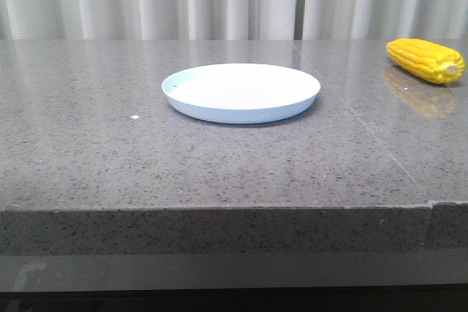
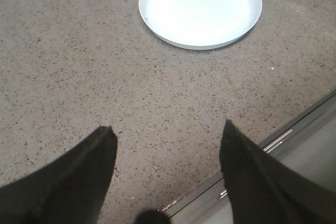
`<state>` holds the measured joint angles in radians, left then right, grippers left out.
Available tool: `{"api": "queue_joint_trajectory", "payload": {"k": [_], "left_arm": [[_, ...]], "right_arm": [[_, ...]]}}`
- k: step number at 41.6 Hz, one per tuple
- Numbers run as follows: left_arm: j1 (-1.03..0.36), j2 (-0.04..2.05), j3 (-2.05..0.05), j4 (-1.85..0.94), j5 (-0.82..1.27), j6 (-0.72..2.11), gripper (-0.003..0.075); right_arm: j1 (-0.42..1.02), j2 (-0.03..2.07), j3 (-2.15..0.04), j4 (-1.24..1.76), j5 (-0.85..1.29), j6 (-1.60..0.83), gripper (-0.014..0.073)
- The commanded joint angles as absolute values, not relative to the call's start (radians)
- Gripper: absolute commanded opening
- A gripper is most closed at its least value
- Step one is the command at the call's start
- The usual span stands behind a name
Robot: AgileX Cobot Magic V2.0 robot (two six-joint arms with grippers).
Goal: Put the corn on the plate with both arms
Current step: 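Set the plate down at the table center, release, and raise the left gripper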
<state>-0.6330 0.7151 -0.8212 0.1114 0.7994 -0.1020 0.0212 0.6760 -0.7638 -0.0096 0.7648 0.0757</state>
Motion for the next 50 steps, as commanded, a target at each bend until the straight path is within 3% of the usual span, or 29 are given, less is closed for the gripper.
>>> {"api": "queue_joint_trajectory", "payload": {"k": [1,12,20,50], "left_arm": [[-0.639,0.695,-0.839,0.129,0.722,-0.116,0.0421],[-0.639,0.695,-0.839,0.129,0.723,-0.116,0.0421],[-0.639,0.695,-0.839,0.129,0.723,-0.116,0.0421],[-0.639,0.695,-0.839,0.129,0.723,-0.116,0.0421]], "right_arm": [[0.014,0.682,-0.797,-0.007,0.697,0.069,0.055],[0.013,0.783,-0.858,-0.031,0.785,0.069,0.056],[0.013,0.974,-0.969,-0.031,0.788,0.076,0.0658],[0.013,1.68,-1.494,-0.083,0.635,0.076,0.0654]]}}
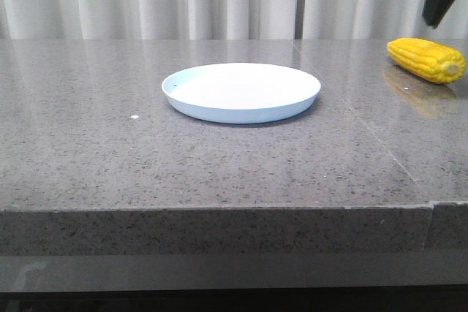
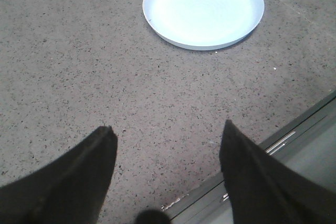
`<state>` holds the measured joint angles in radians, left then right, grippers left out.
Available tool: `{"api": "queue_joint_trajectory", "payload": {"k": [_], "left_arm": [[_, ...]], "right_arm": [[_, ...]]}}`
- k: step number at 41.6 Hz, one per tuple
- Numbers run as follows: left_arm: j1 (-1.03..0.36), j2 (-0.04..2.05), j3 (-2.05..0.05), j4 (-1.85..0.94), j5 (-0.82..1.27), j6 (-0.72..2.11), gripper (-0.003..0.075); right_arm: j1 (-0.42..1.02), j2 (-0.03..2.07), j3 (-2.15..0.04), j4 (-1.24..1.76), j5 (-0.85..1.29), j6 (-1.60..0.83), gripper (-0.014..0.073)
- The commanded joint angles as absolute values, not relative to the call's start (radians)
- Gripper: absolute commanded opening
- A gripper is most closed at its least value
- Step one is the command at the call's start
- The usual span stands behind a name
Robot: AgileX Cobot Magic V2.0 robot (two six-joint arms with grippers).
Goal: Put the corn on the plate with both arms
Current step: 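Lower the open right gripper over the yellow corn and close on it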
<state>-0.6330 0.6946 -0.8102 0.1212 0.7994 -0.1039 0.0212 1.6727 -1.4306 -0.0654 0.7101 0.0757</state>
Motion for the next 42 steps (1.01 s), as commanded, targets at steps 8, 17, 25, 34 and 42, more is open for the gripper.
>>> {"api": "queue_joint_trajectory", "payload": {"k": [8,17,25,34,42], "left_arm": [[-0.639,0.695,-0.839,0.127,0.723,-0.116,0.0421],[-0.639,0.695,-0.839,0.125,0.723,-0.116,0.0421],[-0.639,0.695,-0.839,0.125,0.723,-0.116,0.0421],[-0.639,0.695,-0.839,0.125,0.723,-0.116,0.0421],[-0.639,0.695,-0.839,0.125,0.723,-0.116,0.0421]], "right_arm": [[0.012,1.785,-1.544,-0.083,0.592,0.076,0.0654],[0.012,1.832,-1.544,-0.083,0.552,0.076,0.0654],[0.012,1.837,-1.544,-0.088,0.55,0.076,0.0449],[0.012,1.83,-1.544,-0.09,0.551,0.076,0.0287],[0.021,1.766,-1.544,-0.089,0.577,0.076,0.0287]]}}
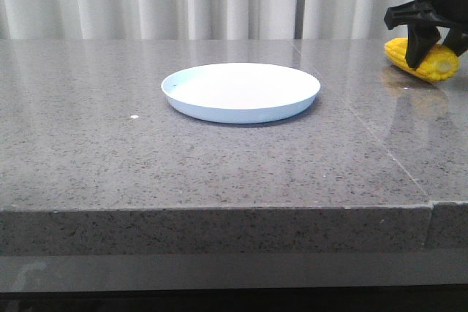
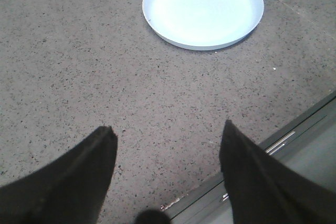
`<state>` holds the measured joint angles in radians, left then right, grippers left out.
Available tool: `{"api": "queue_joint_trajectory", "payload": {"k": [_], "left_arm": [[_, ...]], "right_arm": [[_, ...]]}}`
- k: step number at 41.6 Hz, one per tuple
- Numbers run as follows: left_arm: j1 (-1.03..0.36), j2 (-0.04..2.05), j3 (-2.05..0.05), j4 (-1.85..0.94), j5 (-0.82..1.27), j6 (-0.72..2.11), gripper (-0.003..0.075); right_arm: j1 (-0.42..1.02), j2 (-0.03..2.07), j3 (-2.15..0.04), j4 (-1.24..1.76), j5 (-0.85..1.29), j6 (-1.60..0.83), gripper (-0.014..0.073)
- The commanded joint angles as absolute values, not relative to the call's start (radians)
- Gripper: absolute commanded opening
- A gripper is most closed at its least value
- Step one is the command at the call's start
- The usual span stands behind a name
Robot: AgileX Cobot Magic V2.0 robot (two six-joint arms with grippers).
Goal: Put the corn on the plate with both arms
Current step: 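Lower the open right gripper over the yellow corn and close on it, then lift the corn with the right gripper and carry it over the plate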
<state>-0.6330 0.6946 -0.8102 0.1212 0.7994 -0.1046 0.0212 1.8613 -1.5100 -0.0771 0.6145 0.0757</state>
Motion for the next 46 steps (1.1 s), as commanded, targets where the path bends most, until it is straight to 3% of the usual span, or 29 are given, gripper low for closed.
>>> {"api": "queue_joint_trajectory", "payload": {"k": [1,12,30,37,46], "left_arm": [[-0.639,0.695,-0.839,0.125,0.723,-0.116,0.0421],[-0.639,0.695,-0.839,0.125,0.723,-0.116,0.0421],[-0.639,0.695,-0.839,0.125,0.723,-0.116,0.0421],[-0.639,0.695,-0.839,0.125,0.723,-0.116,0.0421],[-0.639,0.695,-0.839,0.125,0.723,-0.116,0.0421]], "right_arm": [[0.026,1.75,-1.544,-0.089,0.583,0.076,0.0287],[0.115,1.587,-1.544,-0.077,0.644,0.076,0.0287],[0.437,1.451,-1.529,-0.063,0.684,0.076,0.0287],[0.557,1.452,-1.419,-0.062,0.584,0.076,0.0287],[0.583,1.472,-1.27,-0.032,0.411,0.114,0.0287]]}}
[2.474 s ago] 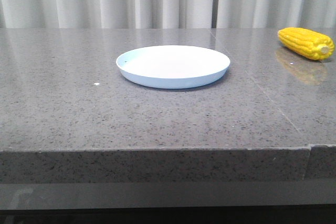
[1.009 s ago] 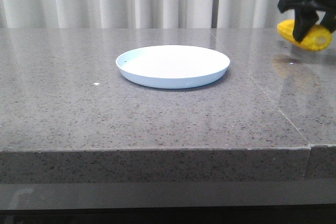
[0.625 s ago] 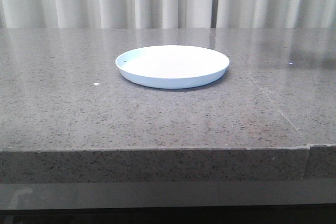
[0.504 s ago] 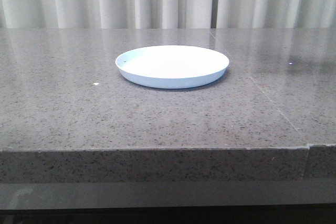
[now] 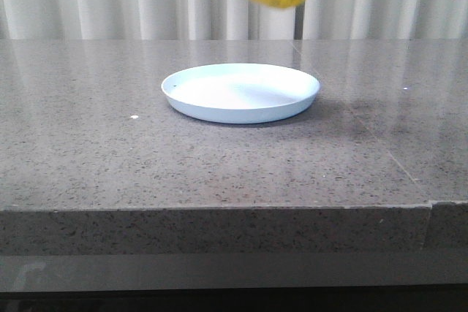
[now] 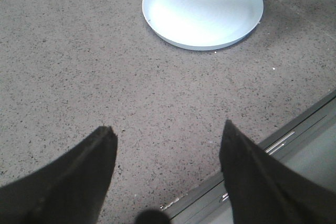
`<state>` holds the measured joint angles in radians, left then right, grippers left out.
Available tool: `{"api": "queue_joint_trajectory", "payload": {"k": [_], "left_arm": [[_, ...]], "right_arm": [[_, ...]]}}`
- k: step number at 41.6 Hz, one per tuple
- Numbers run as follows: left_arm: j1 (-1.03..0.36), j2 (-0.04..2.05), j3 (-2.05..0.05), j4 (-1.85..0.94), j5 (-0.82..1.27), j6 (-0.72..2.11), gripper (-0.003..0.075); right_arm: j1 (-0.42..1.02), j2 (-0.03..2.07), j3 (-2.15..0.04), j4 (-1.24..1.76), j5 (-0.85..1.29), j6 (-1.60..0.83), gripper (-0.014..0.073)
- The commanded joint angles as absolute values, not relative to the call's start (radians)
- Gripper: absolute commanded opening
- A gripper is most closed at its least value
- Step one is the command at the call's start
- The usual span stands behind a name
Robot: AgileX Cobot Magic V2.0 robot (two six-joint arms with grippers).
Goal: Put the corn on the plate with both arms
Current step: 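Lift the corn with the right gripper and carry it over the plate, then lower the corn onto the plate and open the right gripper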
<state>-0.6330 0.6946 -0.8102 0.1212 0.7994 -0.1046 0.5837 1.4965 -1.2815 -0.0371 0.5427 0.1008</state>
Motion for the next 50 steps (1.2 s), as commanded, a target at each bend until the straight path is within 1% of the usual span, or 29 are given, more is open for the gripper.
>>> {"api": "queue_joint_trajectory", "payload": {"k": [1,14,18,22,25,27,29,31,39,50], "left_arm": [[-0.639,0.695,-0.839,0.125,0.723,-0.116,0.0421],[-0.639,0.695,-0.839,0.125,0.723,-0.116,0.0421],[-0.639,0.695,-0.839,0.125,0.723,-0.116,0.0421],[-0.639,0.695,-0.839,0.125,0.723,-0.116,0.0421],[-0.639,0.695,-0.839,0.125,0.723,-0.116,0.0421],[-0.639,0.695,-0.839,0.125,0.723,-0.116,0.0421],[-0.639,0.695,-0.839,0.125,0.723,-0.116,0.0421],[-0.639,0.695,-0.839,0.125,0.723,-0.116,0.0421],[-0.639,0.695,-0.839,0.125,0.723,-0.116,0.0421],[-0.639,0.695,-0.839,0.125,0.723,-0.116,0.0421]], "right_arm": [[0.583,1.48,-1.257,-0.026,0.394,0.115,0.0287],[0.583,1.602,-1.23,-0.015,0.314,0.115,0.0287],[0.583,1.629,-1.23,-0.019,0.307,0.115,0.0309],[0.582,1.651,-1.23,-0.024,0.306,0.115,0.0395],[0.582,1.656,-1.23,-0.027,0.306,0.115,0.0506],[0.582,1.656,-1.231,-0.027,0.306,0.115,0.0561],[0.582,1.653,-1.233,-0.028,0.313,0.115,0.0609],[0.582,1.645,-1.239,-0.029,0.321,0.115,0.0631],[0.582,1.553,-1.255,-0.063,0.398,0.114,0.0636],[0.582,1.328,-1.255,-0.109,0.615,0.093,0.0636]]}}
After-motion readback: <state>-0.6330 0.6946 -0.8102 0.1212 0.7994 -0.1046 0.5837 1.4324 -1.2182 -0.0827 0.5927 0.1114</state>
